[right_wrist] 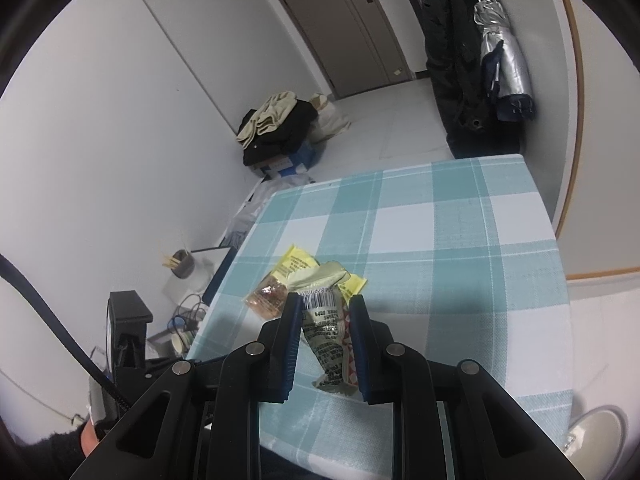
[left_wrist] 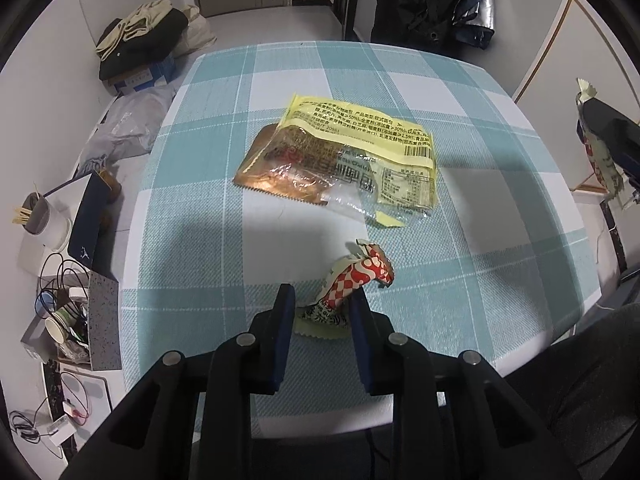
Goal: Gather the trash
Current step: 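Lift both wrappers and carry them toward the white bin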
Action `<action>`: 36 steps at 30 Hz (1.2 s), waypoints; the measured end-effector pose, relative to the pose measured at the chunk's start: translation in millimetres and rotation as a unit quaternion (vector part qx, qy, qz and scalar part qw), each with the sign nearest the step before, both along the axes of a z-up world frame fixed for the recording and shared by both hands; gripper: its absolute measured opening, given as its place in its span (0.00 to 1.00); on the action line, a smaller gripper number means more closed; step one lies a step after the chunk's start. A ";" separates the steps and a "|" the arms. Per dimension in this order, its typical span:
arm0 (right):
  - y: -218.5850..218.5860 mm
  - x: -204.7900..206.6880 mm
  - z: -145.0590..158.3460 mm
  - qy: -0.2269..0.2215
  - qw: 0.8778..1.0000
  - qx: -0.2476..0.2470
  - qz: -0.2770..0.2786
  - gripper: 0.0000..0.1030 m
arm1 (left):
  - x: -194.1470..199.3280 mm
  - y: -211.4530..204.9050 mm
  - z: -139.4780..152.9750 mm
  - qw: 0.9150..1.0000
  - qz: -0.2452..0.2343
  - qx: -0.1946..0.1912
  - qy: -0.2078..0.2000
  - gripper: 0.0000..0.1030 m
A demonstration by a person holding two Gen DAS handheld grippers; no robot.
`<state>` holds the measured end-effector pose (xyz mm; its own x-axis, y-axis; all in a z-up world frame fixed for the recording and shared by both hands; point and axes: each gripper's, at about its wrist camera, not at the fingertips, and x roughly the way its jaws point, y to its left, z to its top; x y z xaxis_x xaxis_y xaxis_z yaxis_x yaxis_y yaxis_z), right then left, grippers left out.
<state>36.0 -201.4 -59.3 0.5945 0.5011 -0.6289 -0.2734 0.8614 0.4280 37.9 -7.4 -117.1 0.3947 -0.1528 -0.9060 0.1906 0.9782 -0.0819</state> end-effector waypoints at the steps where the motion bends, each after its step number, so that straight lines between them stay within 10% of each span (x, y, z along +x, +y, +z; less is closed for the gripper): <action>1: 0.7 -1.2 0.2 0.000 1.000 0.002 0.002 0.22 | -0.8 1.2 1.0 1.000 0.001 -0.002 0.000 0.22; 17: -1.4 -38.0 32.4 -0.033 0.999 0.021 0.013 0.22 | -10.3 10.0 42.0 0.996 0.035 -0.053 -0.066 0.22; 36: -136.7 -100.0 126.6 -0.096 0.992 0.038 -0.076 0.22 | -33.1 -70.8 123.4 0.979 -0.026 -0.138 -0.145 0.22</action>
